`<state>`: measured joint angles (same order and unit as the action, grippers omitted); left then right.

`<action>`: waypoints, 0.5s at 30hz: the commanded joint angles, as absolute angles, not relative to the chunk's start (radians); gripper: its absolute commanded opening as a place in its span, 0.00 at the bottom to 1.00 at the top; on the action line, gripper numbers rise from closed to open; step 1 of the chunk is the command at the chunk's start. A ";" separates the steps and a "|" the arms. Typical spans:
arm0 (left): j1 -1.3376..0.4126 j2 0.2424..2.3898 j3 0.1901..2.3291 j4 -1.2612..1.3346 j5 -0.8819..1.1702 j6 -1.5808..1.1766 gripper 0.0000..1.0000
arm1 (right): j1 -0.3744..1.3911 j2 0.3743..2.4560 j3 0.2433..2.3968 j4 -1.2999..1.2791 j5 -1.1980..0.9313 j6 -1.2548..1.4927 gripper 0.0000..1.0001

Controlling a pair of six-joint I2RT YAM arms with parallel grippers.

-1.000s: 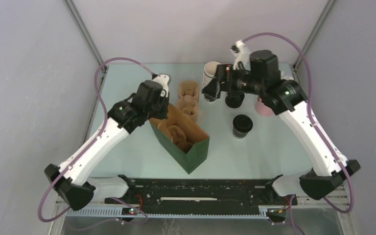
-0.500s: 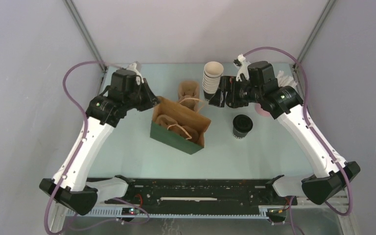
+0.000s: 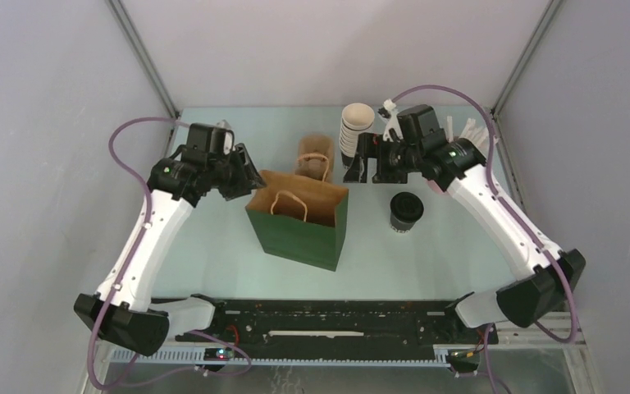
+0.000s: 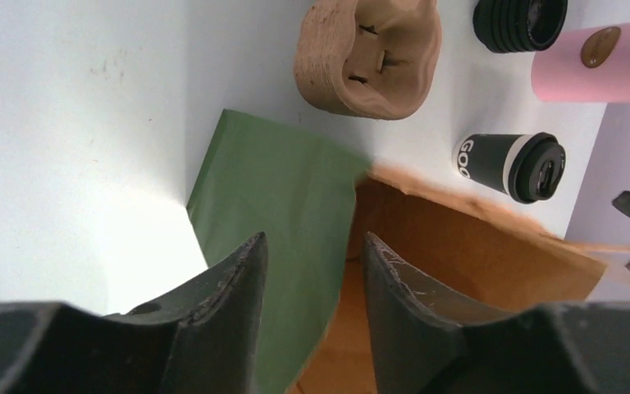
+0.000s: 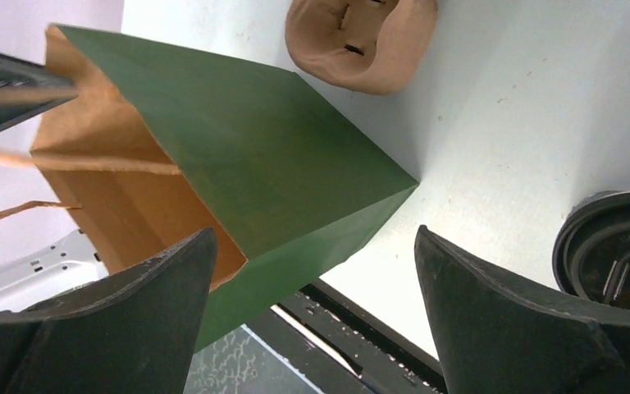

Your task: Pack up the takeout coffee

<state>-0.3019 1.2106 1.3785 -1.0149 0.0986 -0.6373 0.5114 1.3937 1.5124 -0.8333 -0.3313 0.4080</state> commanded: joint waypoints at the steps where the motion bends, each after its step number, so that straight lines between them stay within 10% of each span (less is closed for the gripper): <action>1: -0.307 1.217 1.466 -1.098 0.049 -0.598 0.53 | 0.573 1.460 1.618 -0.877 -0.265 0.447 1.00; 15: -0.400 1.265 1.501 -1.151 -0.046 -0.504 0.40 | 0.802 1.548 1.728 -0.936 0.078 0.060 0.86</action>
